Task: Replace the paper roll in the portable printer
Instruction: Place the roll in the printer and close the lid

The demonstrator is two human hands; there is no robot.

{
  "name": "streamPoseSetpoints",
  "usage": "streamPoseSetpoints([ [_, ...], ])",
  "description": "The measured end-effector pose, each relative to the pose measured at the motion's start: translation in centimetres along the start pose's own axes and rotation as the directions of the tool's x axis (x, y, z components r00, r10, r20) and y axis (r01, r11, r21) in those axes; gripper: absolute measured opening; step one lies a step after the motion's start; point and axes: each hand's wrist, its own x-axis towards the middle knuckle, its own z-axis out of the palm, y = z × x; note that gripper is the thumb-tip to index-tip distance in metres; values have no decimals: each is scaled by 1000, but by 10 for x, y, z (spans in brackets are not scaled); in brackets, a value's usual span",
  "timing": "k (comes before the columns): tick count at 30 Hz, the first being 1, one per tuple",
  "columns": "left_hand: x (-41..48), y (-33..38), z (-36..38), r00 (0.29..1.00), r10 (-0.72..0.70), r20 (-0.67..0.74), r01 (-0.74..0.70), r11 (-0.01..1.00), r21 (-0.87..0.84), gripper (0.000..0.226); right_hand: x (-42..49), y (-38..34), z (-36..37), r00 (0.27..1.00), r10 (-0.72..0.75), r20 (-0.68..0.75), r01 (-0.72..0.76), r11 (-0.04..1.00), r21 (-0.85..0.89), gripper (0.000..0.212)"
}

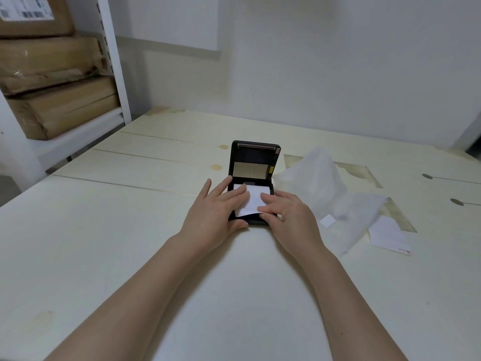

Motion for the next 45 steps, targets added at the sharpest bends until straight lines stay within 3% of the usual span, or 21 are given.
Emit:
streamPoseSetpoints([
  [7, -6, 3, 2, 1000, 3, -22, -3, 1000, -7, 47, -6, -2, -4, 999, 22, 27, -22, 1000, -17, 16],
  [12, -11, 4, 2, 997, -46, 63, 54, 991, -125, 57, -11, -2, -10, 998, 36, 50, -36, 999, -3, 14],
  [16, -8, 4, 2, 995, -97, -22, 90, 973, -214, 58, -11, -2, -12, 997, 24, 67, -24, 1000, 11, 13],
  [20, -4, 5, 6, 992, -74, -105, 49, 975, -217, 51, -12, -1, -13, 996, 20, 84, -21, 1000, 11, 11],
  [24, -4, 4, 4, 991, -136, -3, 131, 961, -244, 32, -12, -1, -15, 994, 16, 112, -18, 1000, 15, 10],
  [30, -3, 2, 1, 990, -142, -13, 138, 979, -148, 46, -13, -3, -20, 986, 21, 164, -28, 999, 43, 8],
  [33, -1, 3, 1, 989, -150, -9, 148, 980, -134, 44, -9, -5, -21, 994, 104, 38, -108, 985, 135, 16],
  [35, 0, 2, 2, 987, -159, -15, 155, 976, -151, 40, -2, -4, -20, 996, 75, -38, -72, 994, 86, 30],
  [37, -1, 2, 2, 988, -153, -31, 146, 976, -162, 39, 4, -2, -14, 1000, 5, -2, -5, 1000, -10, 39],
  [41, 0, 1, 0, 987, -159, -31, 153, 976, -157, 41, 15, -1, -3, 998, 58, 9, -57, 991, -118, 35],
  [45, 0, 0, 1, 986, -167, -27, 160, 973, -167, 43, 26, 3, 3, 980, 55, -191, -86, 984, -155, 37],
])
